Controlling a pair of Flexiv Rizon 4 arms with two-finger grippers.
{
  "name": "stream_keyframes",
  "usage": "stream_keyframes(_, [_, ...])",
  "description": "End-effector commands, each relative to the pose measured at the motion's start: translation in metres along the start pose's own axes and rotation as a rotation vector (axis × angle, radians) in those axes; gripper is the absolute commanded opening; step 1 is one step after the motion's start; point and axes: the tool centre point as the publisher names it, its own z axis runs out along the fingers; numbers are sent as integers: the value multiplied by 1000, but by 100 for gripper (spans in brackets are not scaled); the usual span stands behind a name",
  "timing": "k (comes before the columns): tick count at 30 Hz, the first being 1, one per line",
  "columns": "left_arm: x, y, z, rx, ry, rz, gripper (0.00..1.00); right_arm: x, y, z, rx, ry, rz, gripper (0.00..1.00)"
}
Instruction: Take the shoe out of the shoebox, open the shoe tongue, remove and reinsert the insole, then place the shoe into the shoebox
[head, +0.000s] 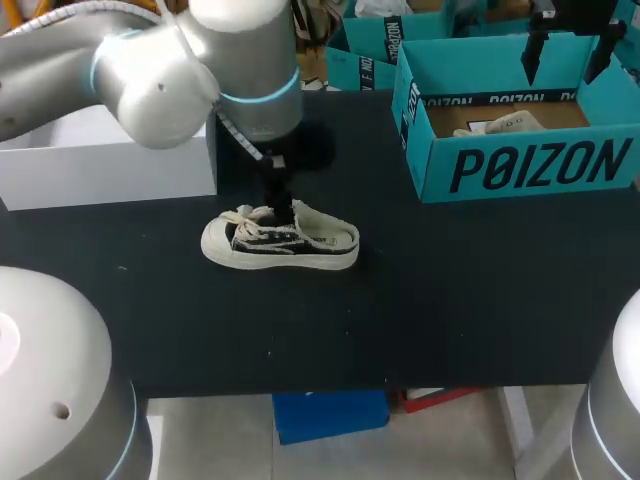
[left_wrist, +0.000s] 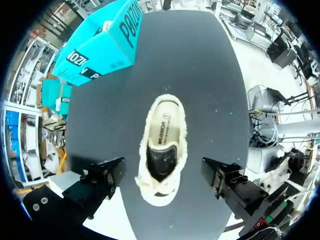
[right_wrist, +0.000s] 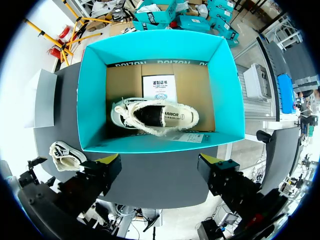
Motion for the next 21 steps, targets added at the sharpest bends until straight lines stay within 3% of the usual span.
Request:
stream_keyframes(1, [-3,49,-45,239,62,-10,100,0,1,0,1,-1,0,100])
stream_keyframes(4, [-4,63,-43,321,97,0,100,0,1,0,1,-1,0,100])
stream_keyframes(13, [-7,107,-11,495,119,29,100,0,1,0,1,-1,0,100])
stream_keyframes(21, [-9,123,-4,637,133,32,100,0,1,0,1,-1,0,100])
